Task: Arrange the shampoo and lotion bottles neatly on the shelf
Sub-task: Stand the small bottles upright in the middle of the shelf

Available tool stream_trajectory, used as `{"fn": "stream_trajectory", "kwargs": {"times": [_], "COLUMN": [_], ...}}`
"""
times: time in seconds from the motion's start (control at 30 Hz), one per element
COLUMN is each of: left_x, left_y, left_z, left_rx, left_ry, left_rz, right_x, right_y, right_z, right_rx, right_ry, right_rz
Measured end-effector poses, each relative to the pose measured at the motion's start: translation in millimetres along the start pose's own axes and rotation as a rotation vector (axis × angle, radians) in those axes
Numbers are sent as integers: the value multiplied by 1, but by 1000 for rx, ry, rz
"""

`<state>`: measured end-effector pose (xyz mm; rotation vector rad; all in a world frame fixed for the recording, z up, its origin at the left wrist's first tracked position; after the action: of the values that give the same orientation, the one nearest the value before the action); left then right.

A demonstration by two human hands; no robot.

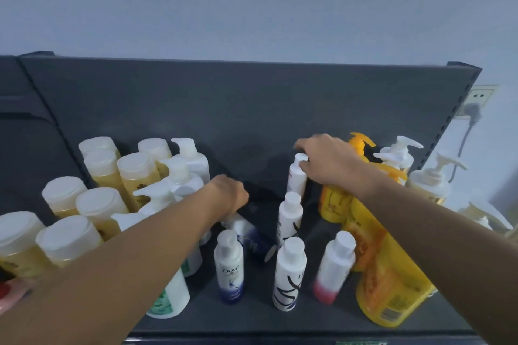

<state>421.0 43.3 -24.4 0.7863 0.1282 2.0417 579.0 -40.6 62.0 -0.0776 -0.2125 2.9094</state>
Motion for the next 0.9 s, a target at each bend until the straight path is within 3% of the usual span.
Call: {"fn": "stream_trajectory", "kwargs": {"times": [0.17,0.47,0.73,0.9], "left_x": [-12,-16,-5,10], "left_y": [-19,-25,-5,18], "left_z": [-27,-41,-11,9], "left_rx": [56,154,107,64], "left_ry": [25,24,-48,65], "left_rz": [-64,-43,23,83], "right_x": [-5,-13,-5,-5], "right_y": [-26,-28,-4,18], "right_z": [-38,-43,-23,-9], "right_rx": [118,46,93,106], "right_ry": [58,46,46,64], "right_rz": [49,38,30,28]}}
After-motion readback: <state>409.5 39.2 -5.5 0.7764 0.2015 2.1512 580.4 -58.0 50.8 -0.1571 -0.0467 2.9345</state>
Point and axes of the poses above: each hand's wrist, its own y-axis away from the middle knuckle, its own z-axis out of the back of the hand, x = y × z, the point moved 5 cm from there along -y, towards the middle knuckle, and after that the axes turned 5 degrees about z, right-handed, at the moved point
